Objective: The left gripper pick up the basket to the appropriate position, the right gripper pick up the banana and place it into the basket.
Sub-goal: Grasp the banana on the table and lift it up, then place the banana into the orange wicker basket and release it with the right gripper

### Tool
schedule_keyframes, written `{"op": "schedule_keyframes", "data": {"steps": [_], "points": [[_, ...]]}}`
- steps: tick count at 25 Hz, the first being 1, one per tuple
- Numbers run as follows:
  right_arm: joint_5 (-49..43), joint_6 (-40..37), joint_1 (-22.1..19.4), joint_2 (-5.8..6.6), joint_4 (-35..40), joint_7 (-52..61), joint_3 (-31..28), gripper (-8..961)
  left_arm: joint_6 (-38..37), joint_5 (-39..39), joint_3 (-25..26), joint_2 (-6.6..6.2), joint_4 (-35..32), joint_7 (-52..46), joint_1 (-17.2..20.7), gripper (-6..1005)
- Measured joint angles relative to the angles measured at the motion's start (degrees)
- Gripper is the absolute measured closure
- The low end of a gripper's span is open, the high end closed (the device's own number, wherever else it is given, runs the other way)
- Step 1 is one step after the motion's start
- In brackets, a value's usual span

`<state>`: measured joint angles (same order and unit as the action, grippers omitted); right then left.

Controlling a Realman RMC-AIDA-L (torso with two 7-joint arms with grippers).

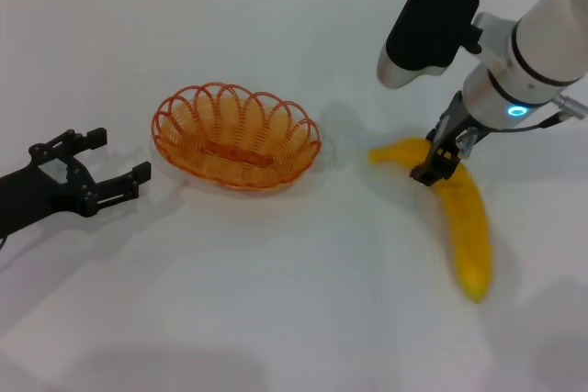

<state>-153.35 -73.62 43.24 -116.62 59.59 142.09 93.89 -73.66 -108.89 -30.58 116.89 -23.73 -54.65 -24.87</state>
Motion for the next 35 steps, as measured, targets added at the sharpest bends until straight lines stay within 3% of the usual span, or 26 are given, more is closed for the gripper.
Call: {"op": "schedule_keyframes", "data": {"steps": [4, 9, 14, 21, 35], "points": [[-0.01, -0.38, 0.00, -0.01, 0.01, 0.03, 0.21, 316, 0.00, 0.00, 0.00, 0.00, 0.00, 0.00, 0.00, 105], [0.07, -0.13, -0.52, -0.01, 1.87, 0.03, 0.00, 466, 0.40, 0.00, 0.00, 0.00, 0.00, -0.02, 0.32, 105], [0.79, 0.26, -3.89, -0.04, 10.70, -0.27, 0.07, 458, 0.54, 0.12, 0.00, 0.05, 0.33, 0.10, 0.67, 105], [6.67, 2.50, -5.79, -0.05, 17.38, -4.24, 0.43, 446, 1.41, 0.32, 0.12, -0.07, 1.49, 1.04, 0.67, 105], [11.25, 9.17, 2.52, -0.09, 16.45, -8.36, 6.43, 422, 1.65, 0.16, 0.09, 0.04, 2.23, 1.20, -0.35, 105]]}}
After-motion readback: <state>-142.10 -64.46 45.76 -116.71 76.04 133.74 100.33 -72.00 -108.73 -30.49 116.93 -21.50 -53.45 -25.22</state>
